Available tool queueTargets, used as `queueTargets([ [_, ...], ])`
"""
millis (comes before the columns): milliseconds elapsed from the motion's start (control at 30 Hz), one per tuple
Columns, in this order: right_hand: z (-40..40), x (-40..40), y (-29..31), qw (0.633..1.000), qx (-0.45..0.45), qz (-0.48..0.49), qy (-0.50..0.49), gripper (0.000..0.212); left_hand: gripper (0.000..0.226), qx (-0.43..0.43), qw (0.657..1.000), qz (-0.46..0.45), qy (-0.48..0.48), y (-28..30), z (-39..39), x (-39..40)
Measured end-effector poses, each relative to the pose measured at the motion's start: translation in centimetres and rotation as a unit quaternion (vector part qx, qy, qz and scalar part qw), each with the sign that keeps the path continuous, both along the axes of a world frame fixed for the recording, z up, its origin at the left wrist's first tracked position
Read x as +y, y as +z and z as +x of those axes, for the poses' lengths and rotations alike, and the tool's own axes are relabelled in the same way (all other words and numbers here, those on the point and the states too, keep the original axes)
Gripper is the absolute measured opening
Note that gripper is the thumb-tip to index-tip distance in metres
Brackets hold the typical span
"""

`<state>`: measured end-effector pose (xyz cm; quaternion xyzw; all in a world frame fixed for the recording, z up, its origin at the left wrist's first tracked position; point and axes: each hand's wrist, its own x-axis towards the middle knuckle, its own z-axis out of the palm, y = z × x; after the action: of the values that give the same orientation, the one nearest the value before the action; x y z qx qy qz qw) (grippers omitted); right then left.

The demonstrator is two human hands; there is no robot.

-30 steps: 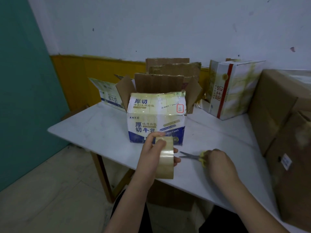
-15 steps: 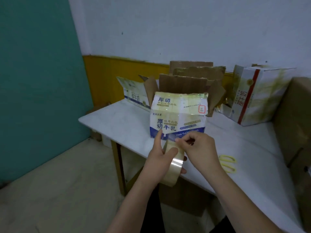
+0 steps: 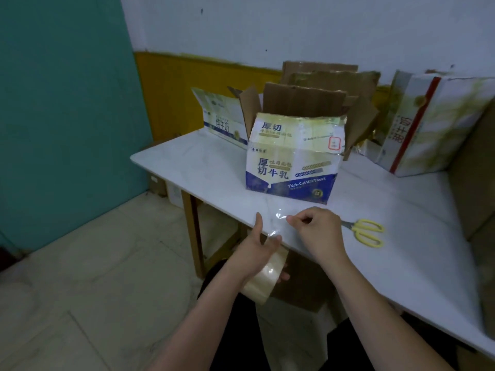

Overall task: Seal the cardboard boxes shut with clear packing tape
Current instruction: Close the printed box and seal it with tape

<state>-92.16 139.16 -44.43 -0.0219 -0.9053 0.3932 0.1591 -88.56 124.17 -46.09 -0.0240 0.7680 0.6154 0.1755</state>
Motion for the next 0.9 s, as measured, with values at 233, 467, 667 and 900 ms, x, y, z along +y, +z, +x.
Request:
queueTargets([
  [233, -0.6, 0.6, -2.6, 0.992, 0.046, 0.114, -0.001, 0.022, 0.083, 0.061, 0.994, -0.089, 0.027, -2.3, -1.7, 1.1],
  [467, -1.1, 1.3, -3.3, 0.979, 0.025, 0.194, -0.065, 0.067, 0.086, 0.083, 0.983, -0.144, 0.080, -2.4, -2.7, 2.1],
  [667, -2.0, 2.3, -3.4, 0.970, 0.000, 0.232, -0.069, 0.069, 0.091, 0.081, 0.957, -0.259, 0.100, -1.4, -4.6, 2.4],
  [900, -1.7, 3.2, -2.5, 0.996, 0.029, 0.075, -0.025, 0.031, 0.070, 0.082, 0.896, -0.436, 0.024, 3.8, -3.5, 1.8],
])
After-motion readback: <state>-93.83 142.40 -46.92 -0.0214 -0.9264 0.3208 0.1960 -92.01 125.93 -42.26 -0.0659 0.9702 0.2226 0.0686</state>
